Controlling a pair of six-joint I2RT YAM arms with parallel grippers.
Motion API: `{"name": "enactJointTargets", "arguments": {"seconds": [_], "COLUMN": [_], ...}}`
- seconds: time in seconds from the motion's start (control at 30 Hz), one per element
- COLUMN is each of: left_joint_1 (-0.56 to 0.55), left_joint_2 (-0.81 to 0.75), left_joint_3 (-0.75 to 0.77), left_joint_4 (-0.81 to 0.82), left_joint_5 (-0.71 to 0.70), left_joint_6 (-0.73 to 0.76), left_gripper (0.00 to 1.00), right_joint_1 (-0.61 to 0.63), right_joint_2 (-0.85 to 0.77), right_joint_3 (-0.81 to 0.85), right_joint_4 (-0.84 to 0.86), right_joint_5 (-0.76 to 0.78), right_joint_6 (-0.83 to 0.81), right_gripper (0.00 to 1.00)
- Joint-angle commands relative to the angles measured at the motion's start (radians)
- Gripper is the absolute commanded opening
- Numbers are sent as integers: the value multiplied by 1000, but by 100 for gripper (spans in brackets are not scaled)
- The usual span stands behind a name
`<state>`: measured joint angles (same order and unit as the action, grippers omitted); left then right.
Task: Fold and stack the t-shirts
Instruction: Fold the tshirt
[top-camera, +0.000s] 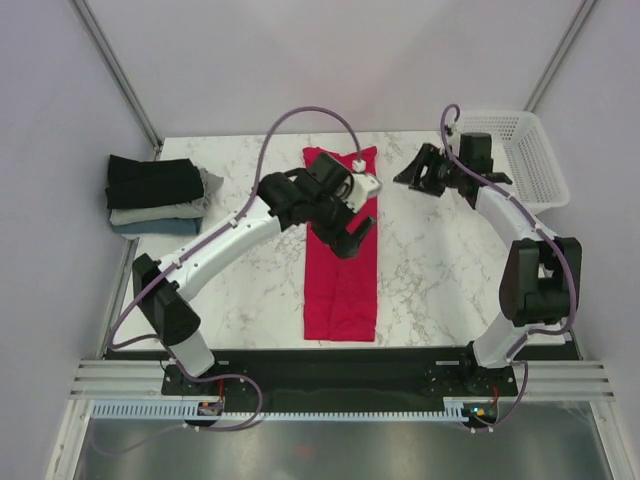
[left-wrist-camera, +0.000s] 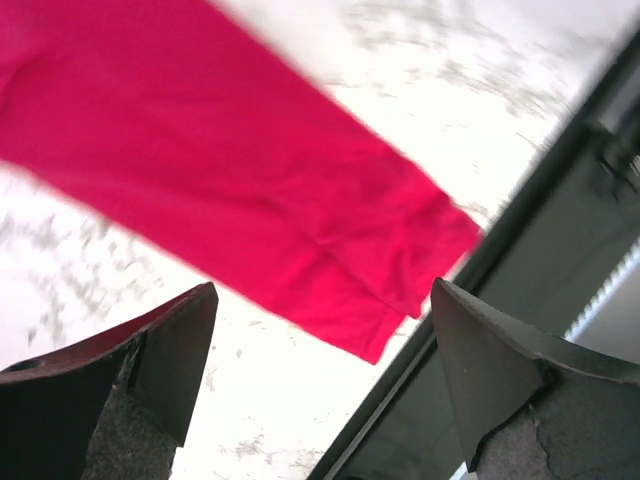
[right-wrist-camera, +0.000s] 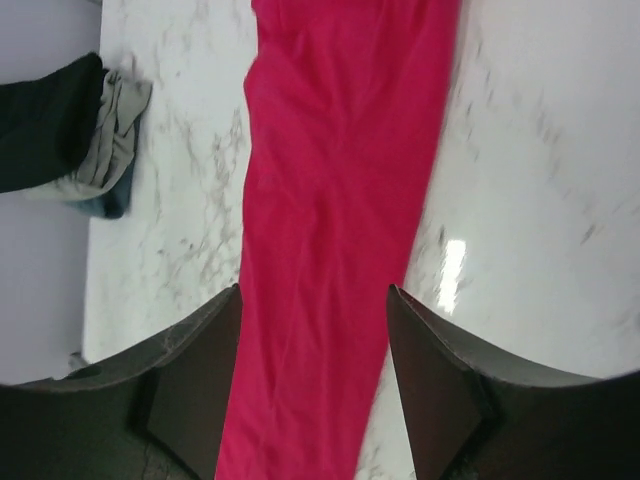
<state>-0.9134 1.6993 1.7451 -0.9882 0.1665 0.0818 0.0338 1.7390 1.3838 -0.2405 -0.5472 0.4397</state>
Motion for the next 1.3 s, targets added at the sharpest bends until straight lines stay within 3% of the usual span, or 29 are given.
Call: {"name": "enactJointTargets", "arguments": {"seconds": [0.0,0.07,0.17,0.23,0.27,0.5,0.6,0.8,1.03,1.13,1.27], "left_joint_1": [128,200,330,410,430,467,470,482,482,479,470], "left_joint_2": [-29,-58,-107,-165,-185,-322,-354,-353,-274,-233,-228], "left_joint_3": [-64,-123,-251,-385,-438,-931,-1062,-1161,-1154,-1158,-1161], "left_joint_4": [22,52,97,118,170,494,581,637,655,672,660], "left_joint_5": [16,42,192,260,318,412,441,439,456,479,489], "left_joint_6": [-180,-271,-411,-444,-570,-813,-881,-922,-952,-965,-965], "left_gripper": [94,94,93,92,90,90,83,79,76,68,65], "right_joint_1": [15,15,17,43,54,147,207,322,379,400,434], "right_joint_2": [-71,-142,-228,-268,-312,-411,-424,-388,-325,-312,-312], "right_joint_3": [-222,-366,-533,-581,-630,-813,-845,-881,-908,-904,-902], "right_joint_4": [-25,21,69,41,26,-80,-176,-163,-77,-77,-83], "right_joint_5": [-129,-155,-165,-152,-128,-92,-48,-36,-69,-72,-80], "right_joint_6": [155,264,414,406,395,361,353,401,468,473,475], "right_gripper": [67,67,67,67,68,69,70,69,68,66,64]}}
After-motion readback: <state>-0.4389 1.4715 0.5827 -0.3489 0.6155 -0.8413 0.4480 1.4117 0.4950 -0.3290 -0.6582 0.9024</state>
